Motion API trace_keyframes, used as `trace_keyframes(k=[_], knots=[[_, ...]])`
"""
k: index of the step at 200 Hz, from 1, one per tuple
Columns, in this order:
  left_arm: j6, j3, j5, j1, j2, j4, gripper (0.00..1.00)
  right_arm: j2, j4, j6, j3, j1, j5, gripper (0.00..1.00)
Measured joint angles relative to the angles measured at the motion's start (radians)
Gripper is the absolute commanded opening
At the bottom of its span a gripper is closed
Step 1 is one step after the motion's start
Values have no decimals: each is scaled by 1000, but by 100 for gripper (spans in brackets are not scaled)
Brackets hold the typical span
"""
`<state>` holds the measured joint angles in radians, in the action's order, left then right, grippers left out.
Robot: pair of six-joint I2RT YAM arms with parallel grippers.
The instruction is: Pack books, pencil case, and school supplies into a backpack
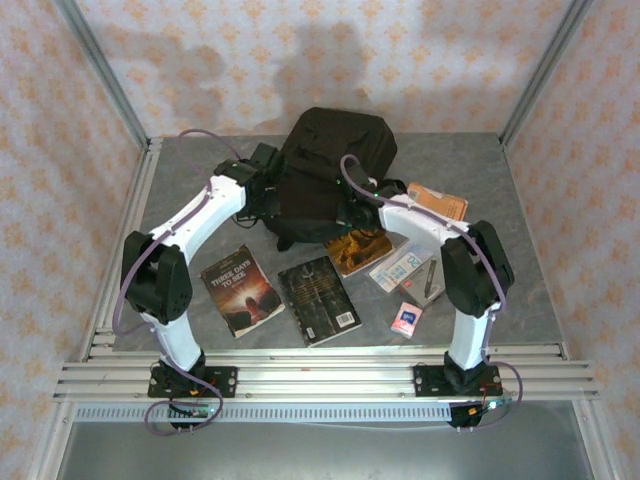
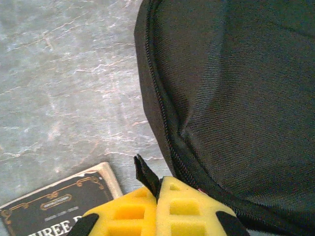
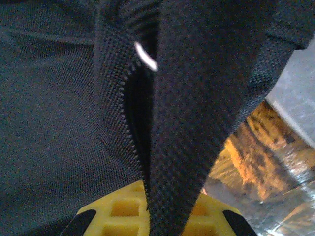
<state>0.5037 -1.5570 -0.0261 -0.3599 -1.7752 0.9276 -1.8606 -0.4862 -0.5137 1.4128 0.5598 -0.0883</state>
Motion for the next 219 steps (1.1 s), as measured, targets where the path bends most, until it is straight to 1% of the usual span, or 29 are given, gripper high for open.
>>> trace_keyframes(k=[7, 14, 19, 30, 34, 40, 51, 65, 75, 93, 109, 134, 143, 153, 165, 184, 219], knots=[[2, 9, 15, -1, 10, -13, 0, -6, -22, 8, 28, -13, -11, 5], [4, 19, 29, -2, 22, -25, 0, -16, -41, 14, 58, -24, -20, 10], [11, 27, 42, -5, 32, -33, 0, -26, -55, 19, 81, -32, -26, 18], [29, 39, 66, -12, 50, -47, 0, -49, -83, 24, 126, -48, -29, 44], [38, 43, 75, -14, 58, -49, 0, -56, -90, 23, 140, -55, -21, 51], [50, 48, 86, -19, 68, -51, 0, -64, -100, 24, 154, -65, -8, 58], [76, 56, 112, -26, 81, -58, 0, -68, -113, 22, 166, -86, 18, 65], [113, 61, 143, -35, 87, -70, 0, -62, -142, 2, 169, -107, 56, 67], [139, 61, 162, -44, 87, -80, 0, -46, -166, -19, 167, -114, 83, 65], [179, 60, 186, -64, 87, -91, 0, 20, -197, -65, 136, -113, 122, 58], [207, 59, 200, -83, 87, -96, 0, 131, -222, -120, 88, -109, 150, 53], [233, 53, 204, -106, 94, -102, 0, 306, -229, -227, 20, -109, 134, 47], [233, 51, 200, -110, 102, -101, 0, 344, -227, -266, 5, -109, 114, 45], [233, 48, 192, -112, 113, -101, 0, 366, -217, -313, -11, -107, 80, 45], [233, 46, 179, -113, 126, -101, 0, 365, -201, -363, -27, -98, 38, 48], [233, 45, 172, -112, 148, -101, 0, 334, -174, -446, -47, -69, -32, 60], [234, 45, 172, -118, 157, -102, 0, 283, -117, -613, -73, 2, -155, 76]])
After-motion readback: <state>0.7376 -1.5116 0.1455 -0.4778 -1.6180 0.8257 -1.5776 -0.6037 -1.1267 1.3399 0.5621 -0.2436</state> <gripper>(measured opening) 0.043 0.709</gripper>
